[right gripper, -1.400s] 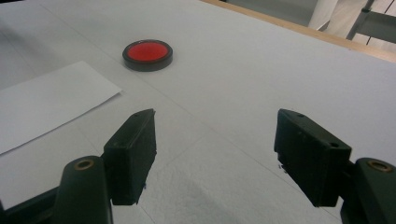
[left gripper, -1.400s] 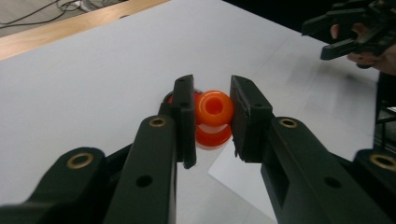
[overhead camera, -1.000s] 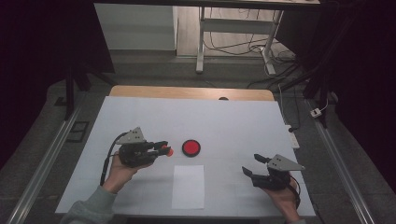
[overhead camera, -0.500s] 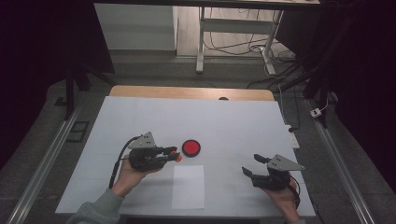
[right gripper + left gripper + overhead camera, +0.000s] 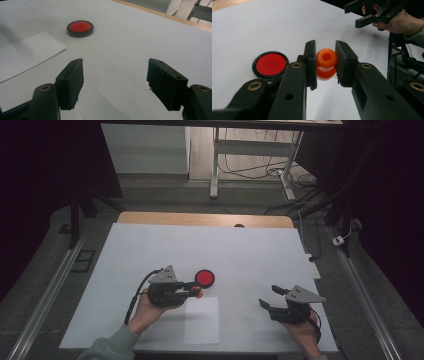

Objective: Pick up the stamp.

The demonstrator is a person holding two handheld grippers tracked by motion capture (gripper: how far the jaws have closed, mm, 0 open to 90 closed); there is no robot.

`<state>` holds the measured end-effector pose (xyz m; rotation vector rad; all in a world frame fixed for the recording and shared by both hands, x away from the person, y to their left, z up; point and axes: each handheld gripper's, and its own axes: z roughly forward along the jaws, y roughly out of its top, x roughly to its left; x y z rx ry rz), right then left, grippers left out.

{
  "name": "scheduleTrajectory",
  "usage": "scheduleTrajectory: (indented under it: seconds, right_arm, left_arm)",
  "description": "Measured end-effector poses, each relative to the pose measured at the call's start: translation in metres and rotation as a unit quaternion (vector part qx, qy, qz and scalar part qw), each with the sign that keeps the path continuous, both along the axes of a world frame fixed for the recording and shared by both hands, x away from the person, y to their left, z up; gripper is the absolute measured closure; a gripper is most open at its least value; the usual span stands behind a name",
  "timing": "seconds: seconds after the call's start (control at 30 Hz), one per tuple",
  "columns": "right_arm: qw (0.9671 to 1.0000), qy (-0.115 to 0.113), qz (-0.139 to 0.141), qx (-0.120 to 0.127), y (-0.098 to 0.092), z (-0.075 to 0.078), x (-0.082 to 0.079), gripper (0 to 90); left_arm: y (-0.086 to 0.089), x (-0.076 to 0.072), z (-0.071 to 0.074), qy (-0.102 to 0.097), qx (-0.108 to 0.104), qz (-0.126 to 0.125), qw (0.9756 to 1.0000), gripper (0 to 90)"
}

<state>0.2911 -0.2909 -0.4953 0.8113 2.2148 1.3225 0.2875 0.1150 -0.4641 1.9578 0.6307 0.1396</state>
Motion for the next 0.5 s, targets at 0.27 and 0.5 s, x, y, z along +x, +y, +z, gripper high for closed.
scheduleTrajectory:
  seconds: [0.27,0.5]
  right_arm:
    - [1.0,0.0,0.001,-0.001,0.0,-0.0005,0.0003,29.4]
    - [1.0,0.0,0.0,-0.001,0.0004,-0.0004,-0.0001,29.4]
  left_arm:
    - [-0.0027,0.0012,-0.0029,0.002,0.003,0.001,1.0,72.6]
    - [-0.0026,0.0016,-0.0037,0.001,0.003,0.004,1.0,72.6]
